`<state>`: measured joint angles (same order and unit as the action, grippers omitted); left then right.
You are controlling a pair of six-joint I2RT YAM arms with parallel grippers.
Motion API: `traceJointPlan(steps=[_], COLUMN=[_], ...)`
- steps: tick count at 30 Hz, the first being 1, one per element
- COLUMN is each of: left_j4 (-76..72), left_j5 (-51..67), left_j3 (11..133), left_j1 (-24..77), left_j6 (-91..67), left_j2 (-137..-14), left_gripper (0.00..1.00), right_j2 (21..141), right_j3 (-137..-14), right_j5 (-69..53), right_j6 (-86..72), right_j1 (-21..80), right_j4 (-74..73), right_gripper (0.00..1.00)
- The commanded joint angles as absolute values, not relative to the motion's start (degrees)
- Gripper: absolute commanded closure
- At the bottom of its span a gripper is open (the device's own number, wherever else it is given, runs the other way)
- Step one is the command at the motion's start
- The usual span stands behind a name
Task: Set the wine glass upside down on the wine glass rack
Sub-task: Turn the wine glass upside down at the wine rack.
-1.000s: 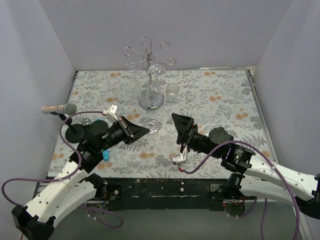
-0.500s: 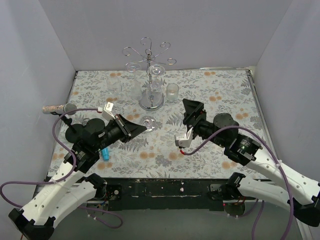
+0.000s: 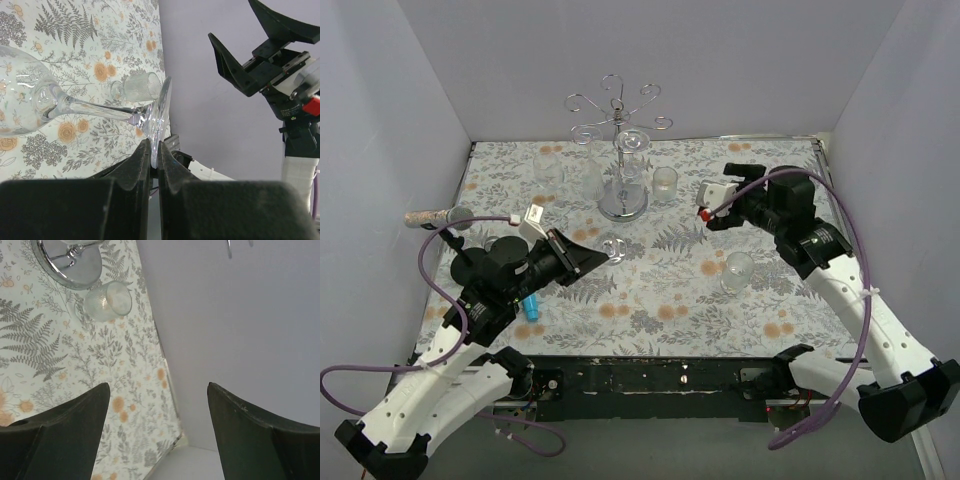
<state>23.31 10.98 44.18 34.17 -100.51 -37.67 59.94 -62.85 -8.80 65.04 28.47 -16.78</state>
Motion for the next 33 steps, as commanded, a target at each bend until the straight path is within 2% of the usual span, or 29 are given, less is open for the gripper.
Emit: traceJointPlan(steps=[1,13,23,33], left_j4=[22.58,26.63,29.18,32.43], left_j5=[8.88,5.80,3.87,0.79], left_j3=[48.60,52.47,54.75,61.69], left_j1=[33.75,33.75,33.75,33.75], left_j6=[-98.35,-95.10,-95.71,-94.13], left_j2=[-36.65,-38.76,-40.25,-45.70], left_gripper=[1.00,1.00,1.00,1.00], right_j2=[62.22,69.08,65.84,63.37], right_j3=[-68.64,-69.00,-55.73,-54.14], right_j5=[-16.51,-34.45,-42.00,-43.94], right_j6=[49.68,27.52,23.12,25.93], right_j1=[23.04,8.79,6.69,3.43], right_j4=[-21.09,-22.59,-12.31,-13.09], right_gripper=[0.14,0.15,0.16,0.16])
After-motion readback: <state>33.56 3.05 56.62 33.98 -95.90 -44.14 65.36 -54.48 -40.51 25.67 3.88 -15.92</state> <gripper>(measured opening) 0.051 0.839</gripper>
